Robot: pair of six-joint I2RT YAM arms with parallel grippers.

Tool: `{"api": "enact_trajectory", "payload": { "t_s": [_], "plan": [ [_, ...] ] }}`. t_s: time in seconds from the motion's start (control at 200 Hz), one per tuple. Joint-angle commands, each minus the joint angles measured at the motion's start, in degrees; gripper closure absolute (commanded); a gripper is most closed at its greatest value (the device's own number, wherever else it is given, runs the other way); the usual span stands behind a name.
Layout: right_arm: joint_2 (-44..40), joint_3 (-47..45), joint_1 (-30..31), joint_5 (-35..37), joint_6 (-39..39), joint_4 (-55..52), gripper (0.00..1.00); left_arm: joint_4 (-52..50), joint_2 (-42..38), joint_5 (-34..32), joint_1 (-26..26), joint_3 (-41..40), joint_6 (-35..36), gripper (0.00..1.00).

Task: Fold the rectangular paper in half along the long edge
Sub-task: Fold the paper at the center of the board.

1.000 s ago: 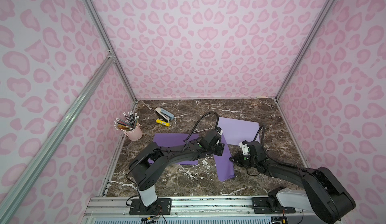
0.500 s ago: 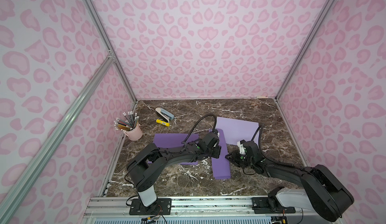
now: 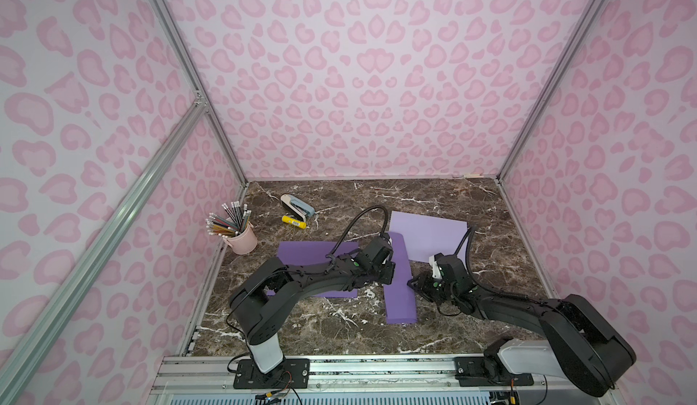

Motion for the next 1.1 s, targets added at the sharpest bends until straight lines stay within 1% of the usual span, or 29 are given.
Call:
{"api": "enact_trajectory", "payload": {
  "t_s": [0.0,0.18,0.38,0.86,1.095],
  "plan": [
    [0.2,0.8,0.1,1.2,0.0,0.6,0.71,0.2,-1.2,-1.2,0.3,-0.3,0.6,0.96],
    [0.7,1.3,0.1,1.3,-0.2,0.1,0.71,-0.2,-2.6,-1.2,0.6,-1.1,0.9,0.96],
    [1.2,1.9,0.2,1.1,-0.4,0.1,0.71,0.3,0.0,-0.5,0.8,-1.2,0.8,0.96],
    [1.7,2.1,0.3,0.6,-0.9,-0.3,0.70,1.1,5.1,-0.6,0.8,2.3,1.8,0.96],
    [0.9,1.6,0.4,0.7,-1.3,-0.9,0.69,2.1,7.1,-0.3,0.9,2.6,1.8,0.96]
  ]
}}
